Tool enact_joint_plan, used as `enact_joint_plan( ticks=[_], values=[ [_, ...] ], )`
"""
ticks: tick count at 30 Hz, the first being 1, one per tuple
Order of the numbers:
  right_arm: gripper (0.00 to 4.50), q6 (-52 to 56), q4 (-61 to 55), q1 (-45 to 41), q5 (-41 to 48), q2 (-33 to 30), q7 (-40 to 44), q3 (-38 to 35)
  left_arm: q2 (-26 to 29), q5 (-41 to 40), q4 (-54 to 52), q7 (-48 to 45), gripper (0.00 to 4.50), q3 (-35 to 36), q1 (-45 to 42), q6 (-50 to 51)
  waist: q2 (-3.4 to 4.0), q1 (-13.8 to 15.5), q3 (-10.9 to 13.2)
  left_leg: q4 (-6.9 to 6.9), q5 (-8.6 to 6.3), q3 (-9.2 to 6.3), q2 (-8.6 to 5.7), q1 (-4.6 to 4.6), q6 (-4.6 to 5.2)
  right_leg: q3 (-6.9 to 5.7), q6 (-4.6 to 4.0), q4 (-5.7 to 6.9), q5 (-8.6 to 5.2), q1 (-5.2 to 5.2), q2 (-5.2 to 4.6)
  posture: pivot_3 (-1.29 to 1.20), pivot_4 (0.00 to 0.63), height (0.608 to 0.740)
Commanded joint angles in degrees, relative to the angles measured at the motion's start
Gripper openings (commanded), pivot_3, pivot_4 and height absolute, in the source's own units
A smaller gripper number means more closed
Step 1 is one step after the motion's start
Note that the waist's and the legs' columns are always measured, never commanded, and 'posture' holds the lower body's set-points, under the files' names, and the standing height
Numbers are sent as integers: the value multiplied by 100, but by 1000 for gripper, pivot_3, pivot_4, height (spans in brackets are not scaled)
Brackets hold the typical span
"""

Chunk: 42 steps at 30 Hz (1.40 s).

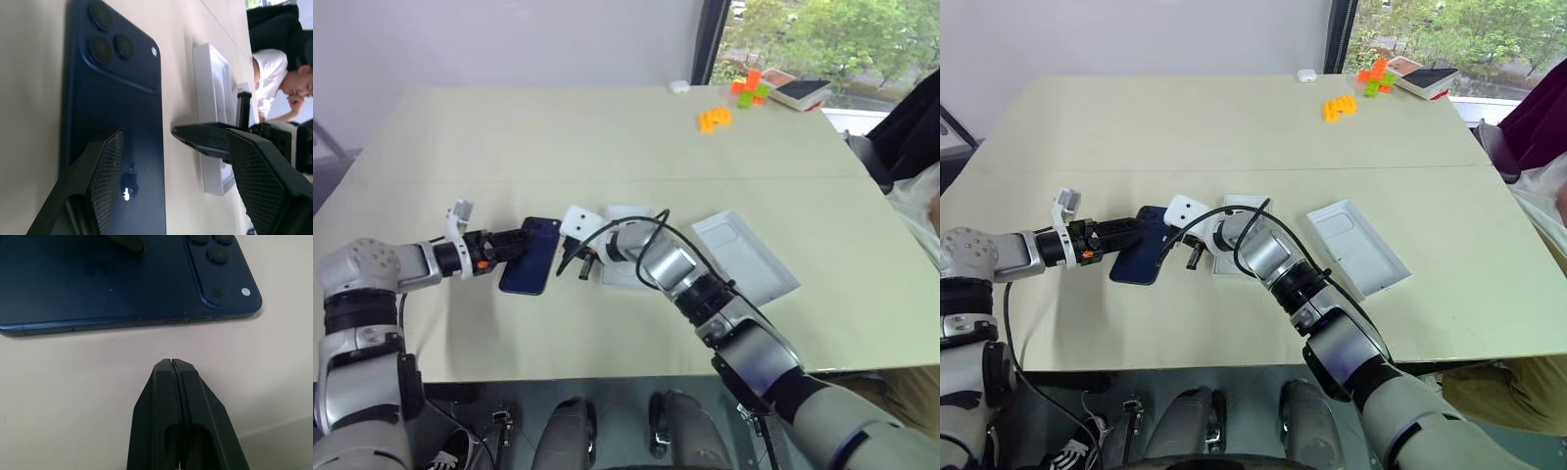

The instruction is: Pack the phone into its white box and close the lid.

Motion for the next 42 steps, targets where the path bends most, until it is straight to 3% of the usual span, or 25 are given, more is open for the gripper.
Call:
enact_joint_plan(
  ticks=[1, 14, 21, 34, 38, 42],
  values=[
    [11, -28, -130, -135, 6, 70, 5, -22, 27, 124, 107, 5, 3495, -140, 66, 258, 0, -4, 0, 0, 0, 0, 0, 0, 0, 0, 0, 0, 0, 0, 0, 0, 150, 740],
    [11, 258, -672, 125, 17, -121, 443, 64, -600, 107, -296, 280, 3495, 6, 256, 596, 1, 11, -3, 0, 0, -4, -3, 4, 1, 0, 0, 3, 0, 4, -2, 0, 150, 740],
    [11, 281, -745, 204, -1, -202, 454, 51, 100, 261, -571, 161, 3495, 32, 427, 360, 1, -110, -3, -1, 1, -5, 3, 9, -1, 1, 0, 9, 0, 3, 2, 0, 150, 740],
    [11, 133, -599, 162, -31, -168, 318, 70, 758, 602, -409, 107, 3495, -94, 690, -83, 4, -152, -1, -7, 3, -7, 3, 8, -6, 5, -3, 11, 1, -3, -8, 0, 150, 740],
    [11, 109, -550, 148, -3, -150, 292, 37, 768, 562, -620, -116, 3495, -293, 952, -50, 3, -160, -2, -9, 3, -4, 4, 5, -6, 5, -3, 11, 1, -8, -8, 0, 150, 740],
    [11, 72, -552, 160, 6, -146, 305, 39, 435, 511, -527, 104, 3495, -112, 852, 16, 6, -139, -3, -13, 2, -1, 4, 6, -6, 12, -3, 8, 1, -9, -11, 0, 150, 740]
  ],
)
